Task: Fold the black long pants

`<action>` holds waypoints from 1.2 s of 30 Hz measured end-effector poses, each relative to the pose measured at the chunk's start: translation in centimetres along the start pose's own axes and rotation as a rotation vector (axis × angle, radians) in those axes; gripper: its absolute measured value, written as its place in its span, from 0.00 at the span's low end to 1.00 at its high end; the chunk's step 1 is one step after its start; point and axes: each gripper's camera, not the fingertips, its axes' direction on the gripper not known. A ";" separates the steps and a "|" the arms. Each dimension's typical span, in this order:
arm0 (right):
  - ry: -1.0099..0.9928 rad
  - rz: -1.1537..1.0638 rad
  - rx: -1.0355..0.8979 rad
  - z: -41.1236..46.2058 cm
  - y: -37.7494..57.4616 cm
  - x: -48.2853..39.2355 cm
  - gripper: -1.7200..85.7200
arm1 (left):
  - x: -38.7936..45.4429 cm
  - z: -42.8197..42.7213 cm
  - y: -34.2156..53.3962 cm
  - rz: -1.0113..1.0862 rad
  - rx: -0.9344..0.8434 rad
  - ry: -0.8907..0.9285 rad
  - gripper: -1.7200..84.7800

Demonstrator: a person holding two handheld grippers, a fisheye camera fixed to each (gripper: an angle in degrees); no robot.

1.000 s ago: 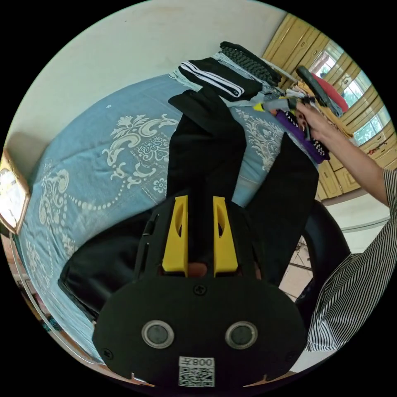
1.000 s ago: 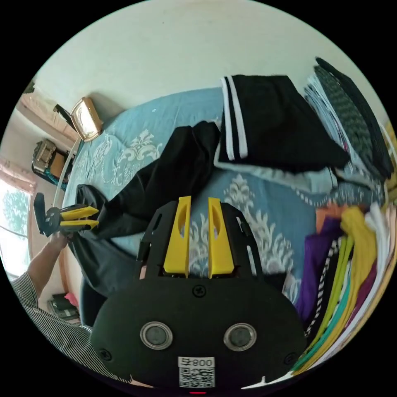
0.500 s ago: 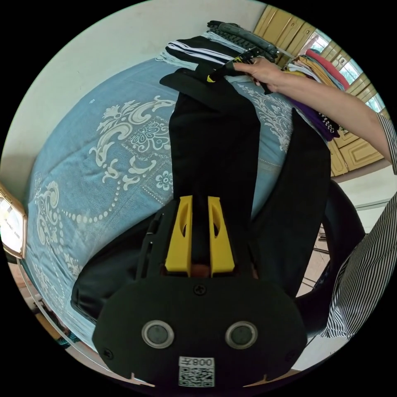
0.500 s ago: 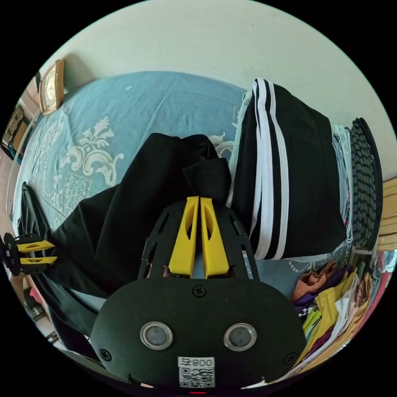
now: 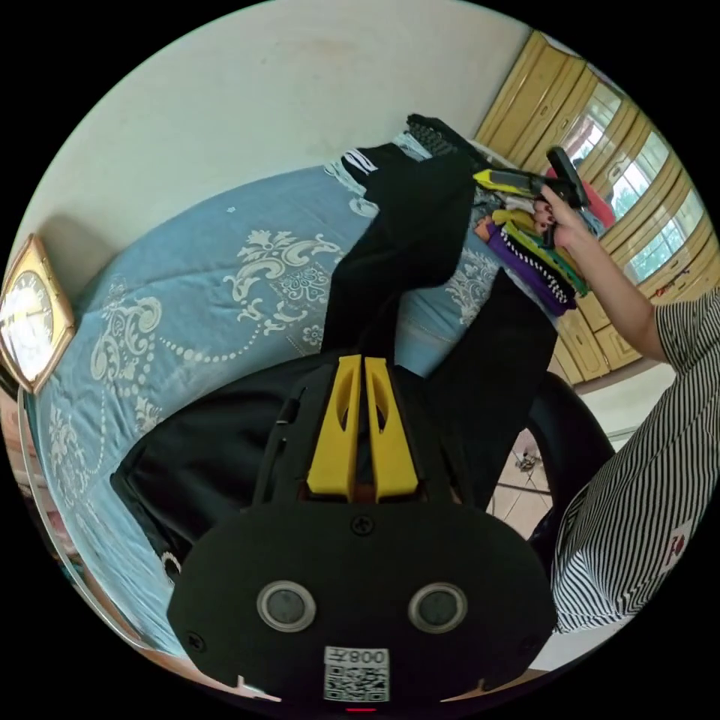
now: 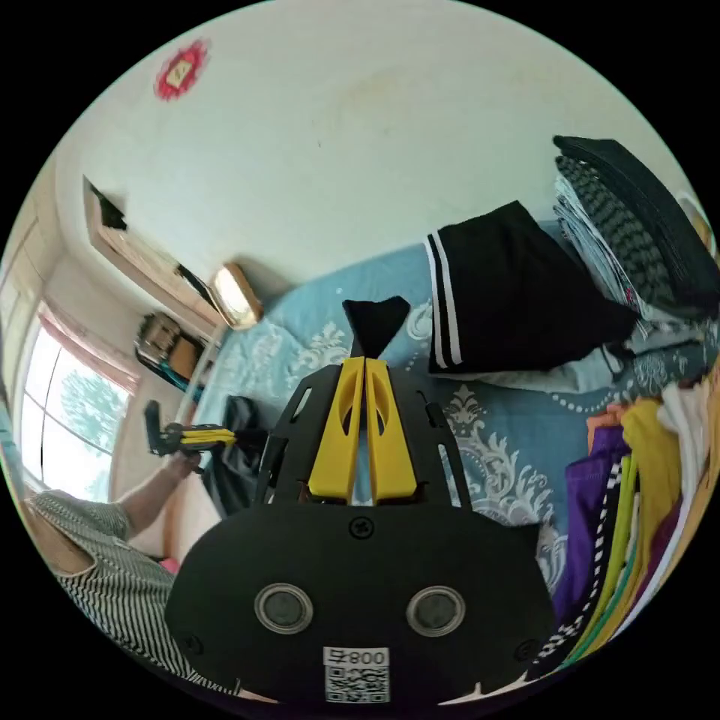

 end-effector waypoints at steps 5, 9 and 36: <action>-0.163 0.069 0.199 -7.7 3.4 -0.6 0.02 | -3.5 -5.1 5.0 -0.114 0.156 0.044 0.03; -0.170 0.107 0.327 -11.6 5.7 -2.1 0.02 | -6.3 -6.3 7.2 -0.162 0.228 0.102 0.03; 0.118 -0.164 -0.363 12.2 -4.3 -14.6 0.02 | -22.3 2.8 27.4 -0.645 0.116 -0.031 0.05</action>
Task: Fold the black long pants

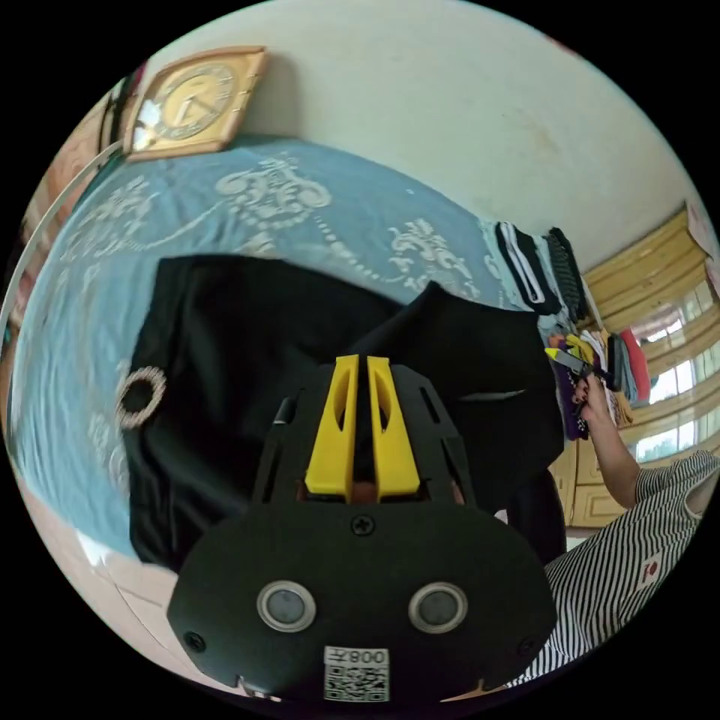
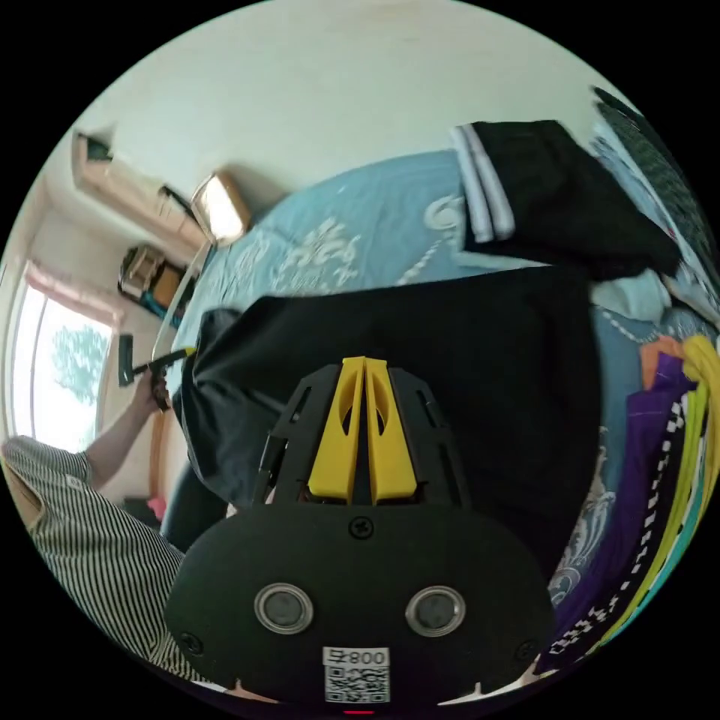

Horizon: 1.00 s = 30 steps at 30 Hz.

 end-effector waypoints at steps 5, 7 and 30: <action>0.040 -0.239 -0.174 5.2 -3.4 -10.7 0.02 | -8.0 -3.5 7.6 -0.235 0.035 -0.081 0.05; 0.017 -0.281 -0.175 6.1 -5.1 -13.9 0.02 | -9.6 -3.8 8.6 -0.269 0.058 -0.067 0.06; 0.069 -0.660 -0.433 16.4 -28.9 -43.3 0.10 | -9.3 8.1 -7.3 0.264 -0.207 -0.286 0.10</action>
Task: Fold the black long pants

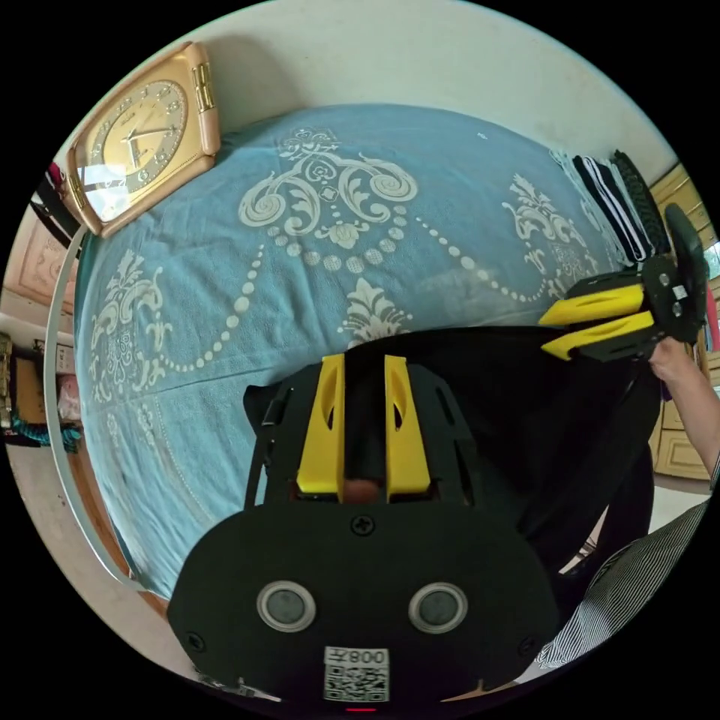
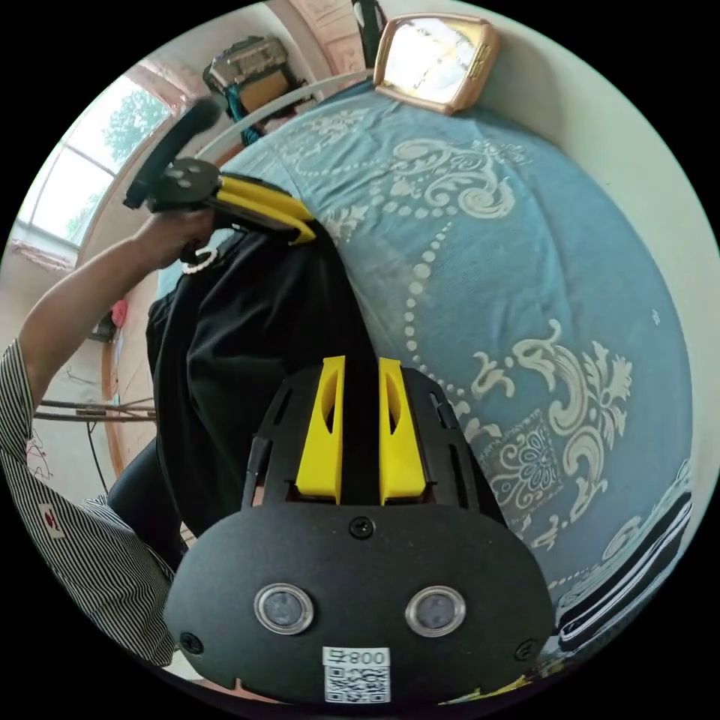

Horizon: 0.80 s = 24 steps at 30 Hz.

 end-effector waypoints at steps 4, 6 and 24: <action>0.075 -0.007 -0.001 -0.8 -2.3 -2.1 0.06 | 0.3 -0.3 3.6 0.006 0.054 -0.016 0.03; 0.099 -0.040 -0.023 -1.7 -3.6 -3.5 0.04 | 0.4 -1.3 5.3 0.004 0.095 -0.029 0.03; 0.296 0.128 0.076 -9.2 -13.8 -5.9 0.02 | -10.2 -2.3 20.3 -0.276 0.274 -0.012 0.07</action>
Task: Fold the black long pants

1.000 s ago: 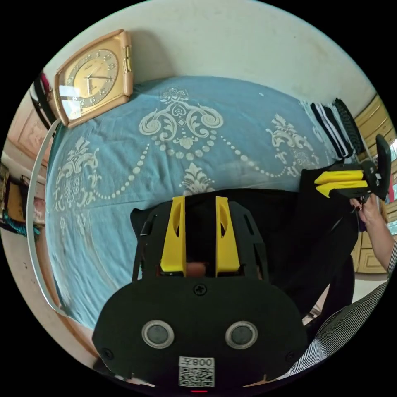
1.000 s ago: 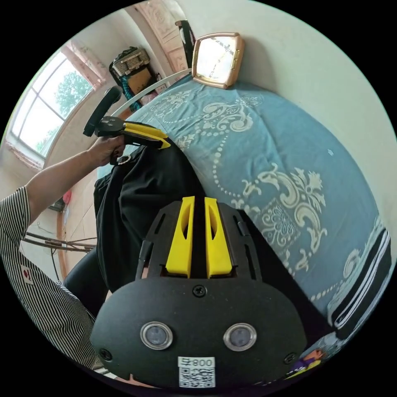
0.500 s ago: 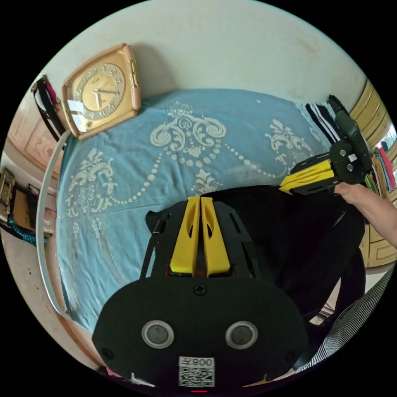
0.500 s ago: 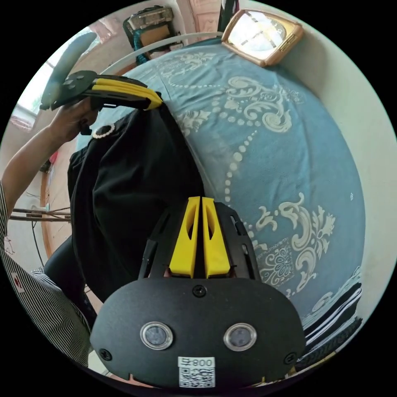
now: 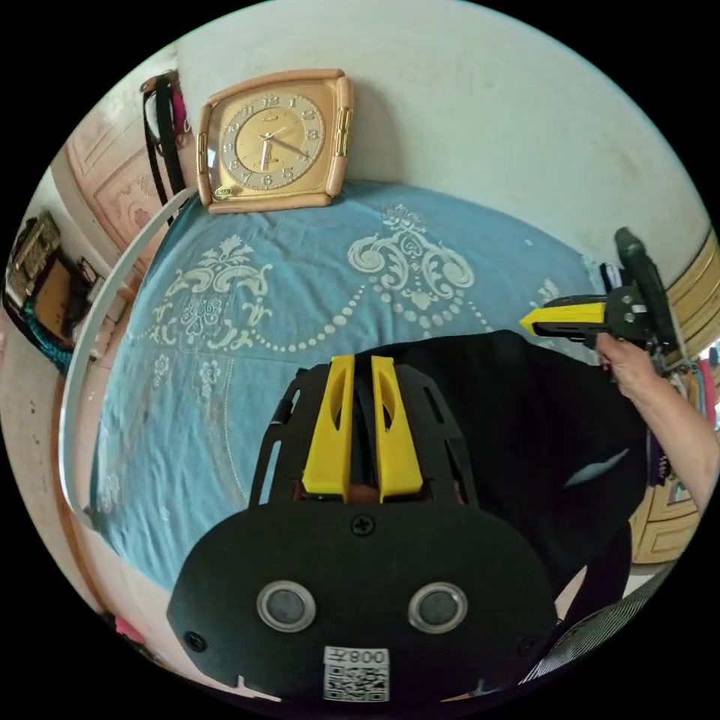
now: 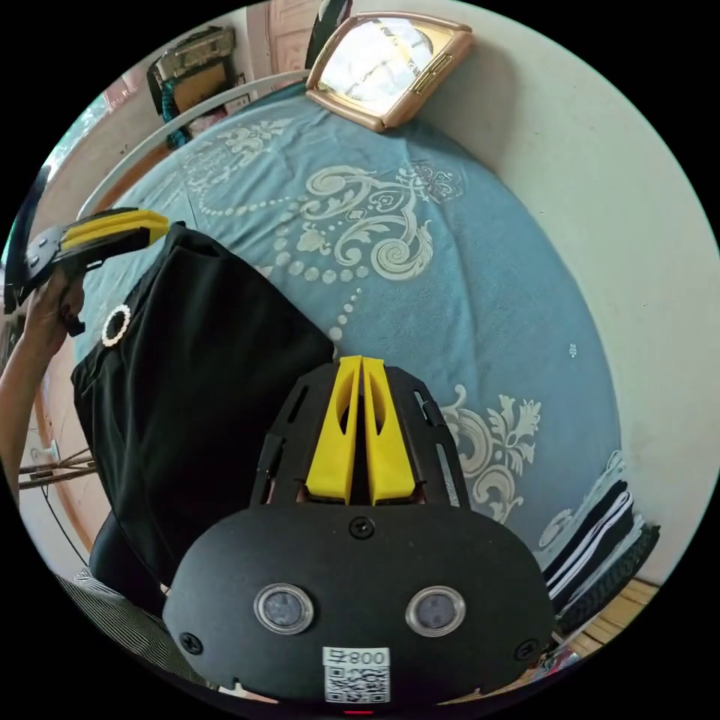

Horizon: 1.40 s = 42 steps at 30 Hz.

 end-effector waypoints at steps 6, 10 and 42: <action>-0.312 0.002 0.129 -2.9 4.1 -2.3 0.03 | -9.0 -3.4 14.3 -0.142 -0.028 0.117 0.11; -0.453 -0.092 0.128 -4.5 8.0 -7.9 0.06 | -14.4 -4.7 26.1 -0.338 -0.081 0.234 0.13; -0.354 -0.149 0.096 -6.2 9.9 -19.3 0.05 | -25.9 -6.0 39.9 -0.499 0.121 0.364 0.11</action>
